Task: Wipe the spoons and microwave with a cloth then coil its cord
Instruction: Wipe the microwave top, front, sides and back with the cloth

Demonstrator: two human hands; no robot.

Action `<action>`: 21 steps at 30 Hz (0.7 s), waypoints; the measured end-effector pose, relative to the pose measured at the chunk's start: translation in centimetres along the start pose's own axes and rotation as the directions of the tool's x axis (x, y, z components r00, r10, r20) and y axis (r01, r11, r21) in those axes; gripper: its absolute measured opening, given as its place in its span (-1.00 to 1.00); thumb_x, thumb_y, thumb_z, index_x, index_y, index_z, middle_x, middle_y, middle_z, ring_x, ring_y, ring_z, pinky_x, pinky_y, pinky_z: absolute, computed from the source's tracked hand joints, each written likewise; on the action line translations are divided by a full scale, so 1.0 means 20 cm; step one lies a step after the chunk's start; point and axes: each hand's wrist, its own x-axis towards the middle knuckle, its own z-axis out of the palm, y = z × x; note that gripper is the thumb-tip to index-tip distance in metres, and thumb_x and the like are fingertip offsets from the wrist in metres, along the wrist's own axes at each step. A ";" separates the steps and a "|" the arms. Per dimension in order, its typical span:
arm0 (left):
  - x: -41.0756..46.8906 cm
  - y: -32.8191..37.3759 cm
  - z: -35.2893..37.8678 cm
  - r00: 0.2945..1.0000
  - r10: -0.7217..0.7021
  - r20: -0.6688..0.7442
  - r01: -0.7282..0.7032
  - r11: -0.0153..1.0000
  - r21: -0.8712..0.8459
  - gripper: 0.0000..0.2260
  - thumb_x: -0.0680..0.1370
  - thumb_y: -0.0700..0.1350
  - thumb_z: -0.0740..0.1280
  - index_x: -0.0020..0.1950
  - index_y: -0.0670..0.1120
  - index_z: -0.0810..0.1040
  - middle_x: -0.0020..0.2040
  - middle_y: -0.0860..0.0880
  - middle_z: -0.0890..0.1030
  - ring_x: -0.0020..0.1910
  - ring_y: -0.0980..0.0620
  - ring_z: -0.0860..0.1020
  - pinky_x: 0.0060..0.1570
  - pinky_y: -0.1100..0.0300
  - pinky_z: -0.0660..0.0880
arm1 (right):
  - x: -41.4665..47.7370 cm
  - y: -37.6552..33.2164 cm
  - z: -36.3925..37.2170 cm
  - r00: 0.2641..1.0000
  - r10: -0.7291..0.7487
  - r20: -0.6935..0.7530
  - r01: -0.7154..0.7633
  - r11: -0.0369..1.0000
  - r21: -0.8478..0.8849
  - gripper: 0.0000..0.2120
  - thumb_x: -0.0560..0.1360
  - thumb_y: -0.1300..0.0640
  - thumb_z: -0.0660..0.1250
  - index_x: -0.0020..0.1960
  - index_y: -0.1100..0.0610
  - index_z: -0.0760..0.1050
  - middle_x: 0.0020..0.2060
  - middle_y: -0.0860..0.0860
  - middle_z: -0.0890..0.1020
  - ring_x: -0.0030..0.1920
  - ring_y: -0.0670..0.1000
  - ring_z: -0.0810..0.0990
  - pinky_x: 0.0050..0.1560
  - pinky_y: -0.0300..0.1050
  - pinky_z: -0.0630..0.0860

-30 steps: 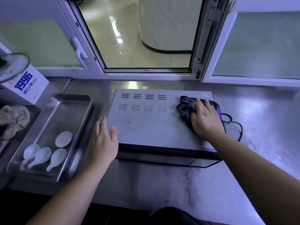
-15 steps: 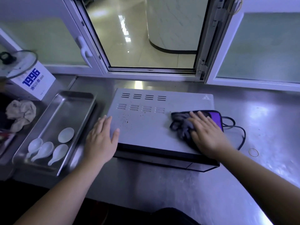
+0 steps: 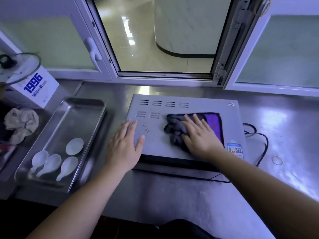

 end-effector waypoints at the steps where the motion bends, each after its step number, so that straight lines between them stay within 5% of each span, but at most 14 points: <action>1: 0.02 -0.01 0.00 1.000 0.019 0.005 -0.019 1.000 -0.005 -0.34 0.62 0.28 -0.04 0.63 -0.04 0.26 0.64 -0.04 0.27 0.61 -0.05 0.25 0.51 -0.04 0.26 | -0.07 -0.03 0.02 0.999 -0.054 0.003 0.054 0.998 -0.019 -0.37 0.58 -0.20 -0.08 0.57 0.01 0.27 0.63 -0.03 0.17 0.65 0.11 0.03 0.61 0.15 0.05; 7: 0.13 -0.04 -0.02 0.989 0.150 0.017 -0.149 0.988 -0.030 -0.38 0.64 0.26 -0.02 0.61 -0.03 0.29 0.61 -0.01 0.32 0.58 -0.03 0.30 0.47 -0.07 0.33 | -0.39 0.06 0.02 0.990 -0.125 0.060 0.129 0.990 -0.058 -0.43 0.65 -0.15 -0.11 0.63 -0.07 0.17 0.65 -0.15 0.01 0.65 -0.07 -0.14 0.62 0.03 -0.07; 13: 0.21 -0.08 -0.04 0.983 0.182 0.006 -0.181 0.981 -0.064 -0.41 0.65 0.26 -0.02 0.60 -0.01 0.29 0.59 0.00 0.34 0.57 -0.03 0.32 0.47 -0.10 0.34 | -0.39 0.23 0.00 0.991 0.133 -0.032 -0.134 0.990 -0.043 -0.41 0.61 -0.18 -0.14 0.61 -0.10 0.18 0.64 -0.19 0.02 0.64 -0.12 -0.13 0.63 -0.02 -0.07; 21: 0.22 -0.17 -0.05 0.985 0.175 0.002 -0.174 0.982 -0.066 -0.43 0.65 0.24 0.01 0.58 -0.01 0.32 0.56 -0.01 0.39 0.53 -0.04 0.36 0.43 -0.05 0.35 | 0.04 0.35 -0.09 0.896 0.434 -0.091 -0.428 0.900 0.079 -0.47 0.66 -0.10 -0.02 0.62 -0.15 0.08 0.65 -0.13 0.04 0.65 -0.02 -0.06 0.62 0.04 -0.10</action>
